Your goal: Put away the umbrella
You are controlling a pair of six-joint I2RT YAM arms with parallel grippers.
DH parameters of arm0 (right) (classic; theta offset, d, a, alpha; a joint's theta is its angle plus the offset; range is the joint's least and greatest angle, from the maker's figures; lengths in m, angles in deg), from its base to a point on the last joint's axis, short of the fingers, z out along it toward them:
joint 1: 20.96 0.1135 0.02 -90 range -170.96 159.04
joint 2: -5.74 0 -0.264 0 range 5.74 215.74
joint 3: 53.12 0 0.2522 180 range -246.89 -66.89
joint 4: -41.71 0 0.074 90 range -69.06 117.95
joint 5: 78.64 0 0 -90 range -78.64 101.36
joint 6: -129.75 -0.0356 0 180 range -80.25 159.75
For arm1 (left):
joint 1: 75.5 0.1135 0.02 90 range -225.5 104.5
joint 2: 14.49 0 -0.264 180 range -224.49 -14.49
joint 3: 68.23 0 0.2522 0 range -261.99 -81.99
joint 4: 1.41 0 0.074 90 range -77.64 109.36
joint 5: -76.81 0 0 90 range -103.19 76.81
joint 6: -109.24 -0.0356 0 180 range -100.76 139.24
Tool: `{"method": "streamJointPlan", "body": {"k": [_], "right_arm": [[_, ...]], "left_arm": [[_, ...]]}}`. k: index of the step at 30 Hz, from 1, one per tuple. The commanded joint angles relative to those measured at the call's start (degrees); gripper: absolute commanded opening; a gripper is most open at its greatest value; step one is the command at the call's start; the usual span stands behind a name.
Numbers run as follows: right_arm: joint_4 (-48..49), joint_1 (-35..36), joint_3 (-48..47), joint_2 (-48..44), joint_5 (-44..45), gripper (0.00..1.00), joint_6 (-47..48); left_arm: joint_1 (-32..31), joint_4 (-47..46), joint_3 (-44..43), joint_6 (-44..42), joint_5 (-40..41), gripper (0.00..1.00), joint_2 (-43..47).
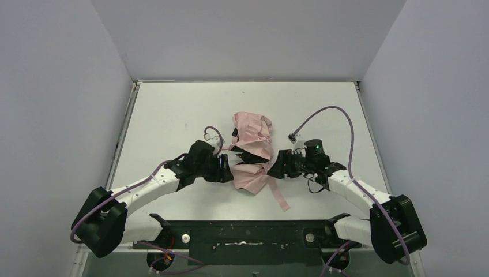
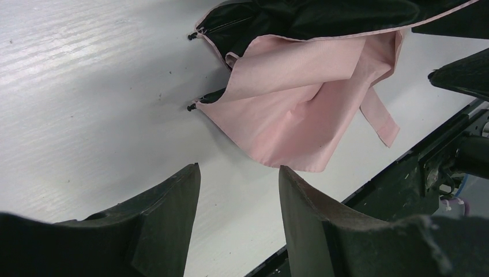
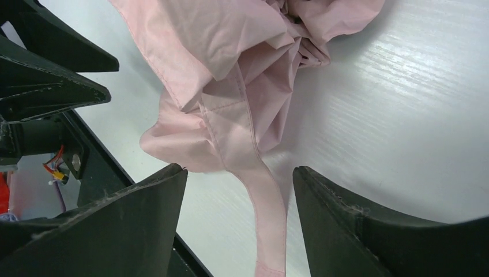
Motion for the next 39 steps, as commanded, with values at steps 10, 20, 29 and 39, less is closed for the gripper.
{"method": "streamJointPlan", "body": {"k": [10,20,29,39], "right_arm": [[14.0,0.7,0.0,10.9,-8.4,0.70,-1.9],[18.0,1.5,5.2,9.1,-12.3,0.54,-5.9],[15.9,2.4,7.4,2.8,-11.0,0.31,-8.2],[18.4,3.1,7.0,1.0,-9.7,0.01,-11.7]], "left_arm": [[0.1,-2.0,-0.5,-0.5,-1.0,0.50,0.4],[0.1,-3.0,-1.3,-0.4,-1.5,0.50,-1.1],[0.1,-3.1,-1.0,-0.2,-1.2,0.49,-1.0],[0.1,-2.6,-0.9,-0.1,-1.0,0.50,2.5]]}}
